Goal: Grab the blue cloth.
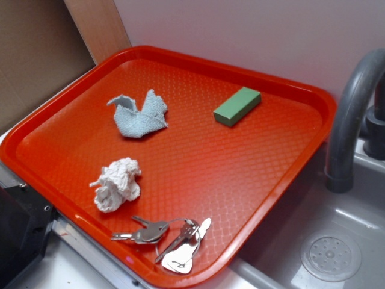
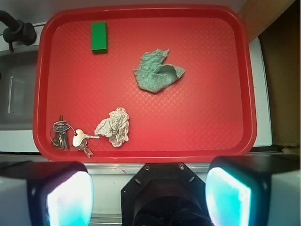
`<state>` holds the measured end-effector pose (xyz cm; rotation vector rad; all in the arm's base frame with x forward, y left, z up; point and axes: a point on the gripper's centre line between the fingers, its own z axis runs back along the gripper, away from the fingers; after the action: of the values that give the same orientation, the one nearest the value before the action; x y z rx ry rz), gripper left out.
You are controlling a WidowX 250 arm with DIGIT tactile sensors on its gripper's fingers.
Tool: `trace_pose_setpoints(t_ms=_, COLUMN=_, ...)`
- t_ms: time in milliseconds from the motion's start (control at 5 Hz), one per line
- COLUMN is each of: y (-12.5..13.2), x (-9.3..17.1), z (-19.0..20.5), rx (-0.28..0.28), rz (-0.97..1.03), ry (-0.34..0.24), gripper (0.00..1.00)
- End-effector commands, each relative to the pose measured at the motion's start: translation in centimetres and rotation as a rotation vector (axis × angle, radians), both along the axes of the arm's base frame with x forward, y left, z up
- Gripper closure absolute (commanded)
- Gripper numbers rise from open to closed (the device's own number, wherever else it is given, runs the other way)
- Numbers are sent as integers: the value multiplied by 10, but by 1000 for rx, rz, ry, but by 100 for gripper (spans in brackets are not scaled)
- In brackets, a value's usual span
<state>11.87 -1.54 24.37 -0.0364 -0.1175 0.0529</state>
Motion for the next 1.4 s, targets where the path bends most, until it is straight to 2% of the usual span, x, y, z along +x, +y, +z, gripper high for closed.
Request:
trace_pose_setpoints(t_ms=0, y=0, x=0, z=0, rx=0, rz=0, ry=0, gripper=0)
trace_pose_setpoints(t_ms=200, y=23, x=44, z=-45, rx=-6, rz=249, ry=-73, gripper=0)
trace_pose_setpoints(t_ms=400, y=52, x=83, z=-90, rx=23, rz=459, ry=-165, gripper=0)
trace_pose_setpoints(t_ms=600, y=67, x=115, z=-141, rx=-10, rz=459, ry=-102, gripper=0)
trace_pose_setpoints(t_ms=1200, y=67, x=115, z=-141, rx=-10, rz=459, ry=-102, gripper=0)
